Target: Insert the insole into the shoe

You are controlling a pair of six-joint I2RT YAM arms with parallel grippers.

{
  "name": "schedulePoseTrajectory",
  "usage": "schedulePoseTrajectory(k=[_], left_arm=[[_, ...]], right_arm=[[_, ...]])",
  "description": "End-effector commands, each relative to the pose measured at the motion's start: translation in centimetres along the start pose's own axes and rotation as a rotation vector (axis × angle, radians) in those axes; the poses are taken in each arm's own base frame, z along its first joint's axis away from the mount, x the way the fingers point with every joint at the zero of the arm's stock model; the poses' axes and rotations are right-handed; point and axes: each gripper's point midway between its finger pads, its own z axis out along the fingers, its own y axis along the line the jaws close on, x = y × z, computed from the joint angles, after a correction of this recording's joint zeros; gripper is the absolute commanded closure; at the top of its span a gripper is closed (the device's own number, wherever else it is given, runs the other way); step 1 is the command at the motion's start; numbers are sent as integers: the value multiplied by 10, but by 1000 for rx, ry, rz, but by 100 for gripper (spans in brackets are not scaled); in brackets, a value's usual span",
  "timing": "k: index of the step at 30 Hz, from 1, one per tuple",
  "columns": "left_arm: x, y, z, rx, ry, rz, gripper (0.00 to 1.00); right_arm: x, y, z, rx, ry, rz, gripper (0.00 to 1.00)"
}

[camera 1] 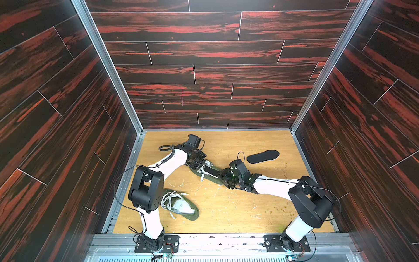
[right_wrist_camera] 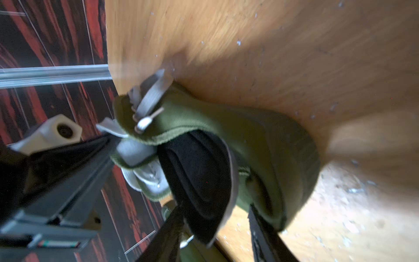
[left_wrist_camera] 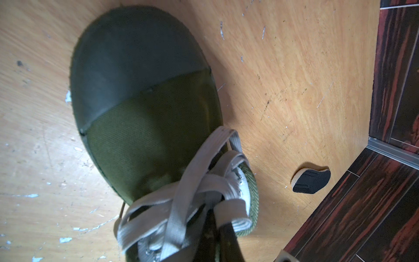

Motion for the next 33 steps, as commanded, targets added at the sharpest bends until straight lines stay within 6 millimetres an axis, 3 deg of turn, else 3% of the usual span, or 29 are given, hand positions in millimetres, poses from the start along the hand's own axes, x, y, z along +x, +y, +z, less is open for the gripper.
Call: schedulePoseTrajectory(k=[1, 4, 8, 14, 22, 30, 33], left_arm=[[0, -15, -14, 28, -19, 36, 100], [1, -14, -14, 25, -17, 43, 100], [3, -15, -12, 23, -6, 54, 100], [5, -17, -8, 21, 9, 63, 100], [10, -29, -6, 45, 35, 86, 100], [18, -23, -1, 16, 70, 81, 100], [19, -23, -1, 18, 72, 76, 100]], right_arm=[[-12, 7, 1, -14, -49, 39, 53], [-21, 2, 0, 1, -75, 54, 56], [-30, 2, 2, -3, -82, 47, 69], [-31, 15, 1, -10, -81, -99, 84], [-28, 27, 6, -25, -49, -344, 90], [-26, 41, 22, -43, -14, -508, 92], [-24, 35, 28, -8, -3, -570, 92]])
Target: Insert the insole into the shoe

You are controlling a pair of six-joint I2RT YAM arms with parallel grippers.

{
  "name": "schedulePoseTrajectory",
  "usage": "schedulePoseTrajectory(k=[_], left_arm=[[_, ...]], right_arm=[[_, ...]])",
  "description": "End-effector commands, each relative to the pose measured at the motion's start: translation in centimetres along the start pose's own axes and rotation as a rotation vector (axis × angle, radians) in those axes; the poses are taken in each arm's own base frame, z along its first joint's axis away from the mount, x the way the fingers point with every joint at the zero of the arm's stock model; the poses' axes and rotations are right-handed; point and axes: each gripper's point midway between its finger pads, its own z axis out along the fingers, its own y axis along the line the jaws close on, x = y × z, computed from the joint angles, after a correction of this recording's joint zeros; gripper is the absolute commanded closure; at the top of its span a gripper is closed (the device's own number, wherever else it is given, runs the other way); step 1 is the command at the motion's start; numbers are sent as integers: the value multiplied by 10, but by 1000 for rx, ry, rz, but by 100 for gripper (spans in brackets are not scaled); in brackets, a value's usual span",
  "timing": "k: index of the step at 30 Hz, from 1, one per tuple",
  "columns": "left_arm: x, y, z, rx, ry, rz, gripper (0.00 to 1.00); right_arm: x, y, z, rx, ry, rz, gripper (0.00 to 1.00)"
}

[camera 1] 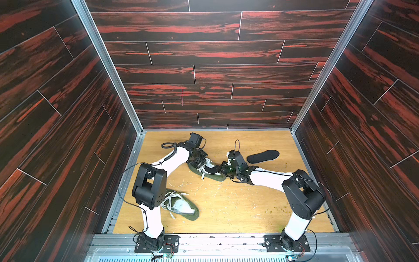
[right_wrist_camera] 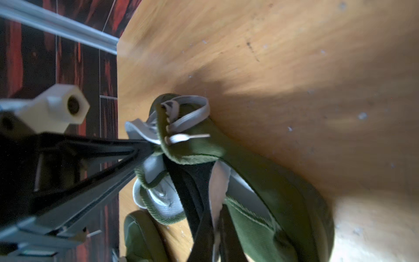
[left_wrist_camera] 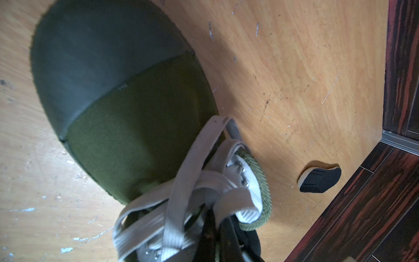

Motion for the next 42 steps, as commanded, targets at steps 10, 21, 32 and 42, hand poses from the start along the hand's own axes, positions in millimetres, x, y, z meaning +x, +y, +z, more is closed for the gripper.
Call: schedulePoseTrajectory(k=[10, 21, 32, 42], left_arm=[[16, -26, -20, 71, 39, 19, 100], [20, -23, -21, 68, 60, 25, 100], [13, -23, -26, 83, 50, 17, 100], [16, -16, -20, 55, 70, 37, 100]], right_arm=[[29, -50, 16, 208, 71, -205, 93], [10, -26, 16, 207, 86, -405, 95], [28, -59, 12, 295, 157, -493, 98], [-10, 42, -11, -14, -1, -483, 100]])
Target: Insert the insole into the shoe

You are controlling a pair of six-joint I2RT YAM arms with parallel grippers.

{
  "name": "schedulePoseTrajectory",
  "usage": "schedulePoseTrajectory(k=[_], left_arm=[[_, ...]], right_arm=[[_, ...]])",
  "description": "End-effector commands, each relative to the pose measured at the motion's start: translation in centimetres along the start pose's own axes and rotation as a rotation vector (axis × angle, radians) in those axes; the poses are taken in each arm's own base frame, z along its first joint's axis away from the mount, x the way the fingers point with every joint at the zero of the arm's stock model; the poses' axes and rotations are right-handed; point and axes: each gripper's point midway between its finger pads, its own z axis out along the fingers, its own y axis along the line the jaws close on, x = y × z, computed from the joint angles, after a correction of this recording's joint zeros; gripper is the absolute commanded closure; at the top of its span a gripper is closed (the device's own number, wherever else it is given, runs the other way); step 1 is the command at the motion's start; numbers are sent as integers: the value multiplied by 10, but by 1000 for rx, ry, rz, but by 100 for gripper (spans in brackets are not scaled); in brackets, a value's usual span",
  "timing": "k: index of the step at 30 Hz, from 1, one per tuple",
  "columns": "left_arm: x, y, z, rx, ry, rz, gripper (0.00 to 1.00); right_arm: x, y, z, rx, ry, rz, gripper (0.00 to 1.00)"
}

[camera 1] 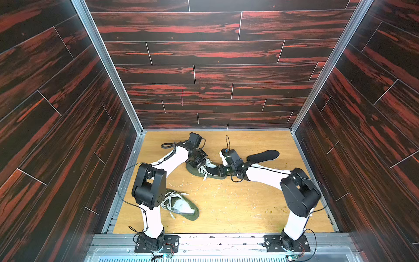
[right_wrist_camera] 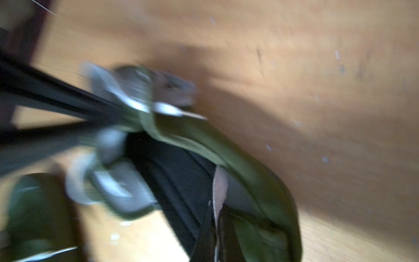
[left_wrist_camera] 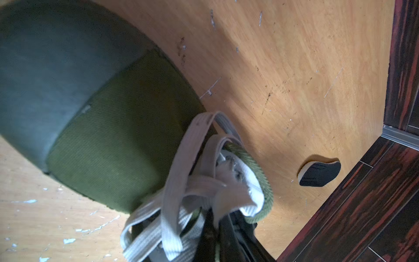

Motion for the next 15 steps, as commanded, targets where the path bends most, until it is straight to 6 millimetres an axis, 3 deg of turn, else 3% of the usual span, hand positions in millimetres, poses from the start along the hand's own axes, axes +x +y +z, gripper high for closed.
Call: schedulePoseTrajectory(k=[1, 7, 12, 15], left_arm=[[12, -16, -17, 50, 35, 39, 100], [7, -14, -16, 49, 36, 27, 100], [4, -23, -19, 70, 33, 34, 100], [7, -26, -17, 74, 51, 49, 100]], right_arm=[[-22, 35, -16, -129, -81, -56, 100], [2, 27, -32, -70, -121, -179, 100], [17, 9, -19, -11, -125, -244, 100], [12, 5, -12, 10, -175, -302, 100]])
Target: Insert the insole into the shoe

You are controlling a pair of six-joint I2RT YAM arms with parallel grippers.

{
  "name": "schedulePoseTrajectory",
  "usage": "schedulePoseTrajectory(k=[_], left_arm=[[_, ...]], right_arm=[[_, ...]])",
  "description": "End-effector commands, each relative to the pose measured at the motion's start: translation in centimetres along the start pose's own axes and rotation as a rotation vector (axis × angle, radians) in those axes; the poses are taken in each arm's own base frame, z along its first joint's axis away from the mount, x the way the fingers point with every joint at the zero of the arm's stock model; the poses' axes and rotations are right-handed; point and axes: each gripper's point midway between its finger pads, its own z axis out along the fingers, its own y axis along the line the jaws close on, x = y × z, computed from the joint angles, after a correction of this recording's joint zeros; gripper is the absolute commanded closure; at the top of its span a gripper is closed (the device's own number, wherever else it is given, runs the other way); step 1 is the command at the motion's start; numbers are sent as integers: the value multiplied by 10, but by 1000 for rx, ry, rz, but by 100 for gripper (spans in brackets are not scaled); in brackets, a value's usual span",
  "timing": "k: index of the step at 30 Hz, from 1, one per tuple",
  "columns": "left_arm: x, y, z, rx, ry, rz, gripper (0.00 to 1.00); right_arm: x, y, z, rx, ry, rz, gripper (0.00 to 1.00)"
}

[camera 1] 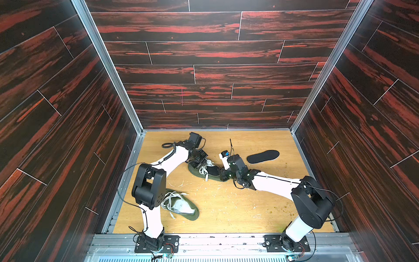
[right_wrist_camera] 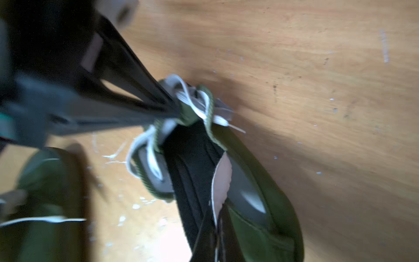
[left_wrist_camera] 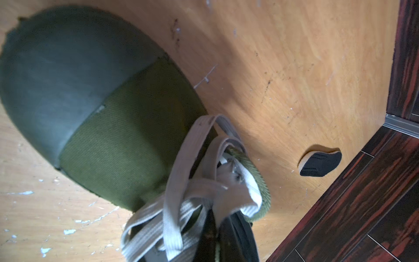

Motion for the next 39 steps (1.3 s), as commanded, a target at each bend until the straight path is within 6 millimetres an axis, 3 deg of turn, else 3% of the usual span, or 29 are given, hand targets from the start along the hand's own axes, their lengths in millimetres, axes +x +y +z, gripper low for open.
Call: schedulePoseTrajectory(k=[1, 7, 13, 18, 22, 27, 35, 39], left_arm=[[3, -21, -11, 60, 20, 37, 100], [7, -22, -9, 65, 45, 46, 100], [5, -13, -5, 36, 50, 38, 100], [-10, 0, -3, 0, 10, 8, 100], [-15, -1, -5, 2, -6, 2, 100], [-14, -7, -7, 15, -1, 23, 100], [5, -13, -2, 15, 75, 87, 100], [9, -16, 0, 22, 108, 105, 100]], right_arm=[[-1, 1, 10, 7, -51, -114, 100], [-15, 12, 19, -40, -113, -210, 100], [-38, 22, -3, -64, -191, -246, 100], [-23, 15, -18, -22, -186, -281, 100], [-9, 6, -28, 17, -197, -283, 100], [0, -5, -24, 63, -226, -306, 100], [-34, 9, -12, 49, -325, -420, 100], [-38, 11, -3, 69, -328, -546, 100]])
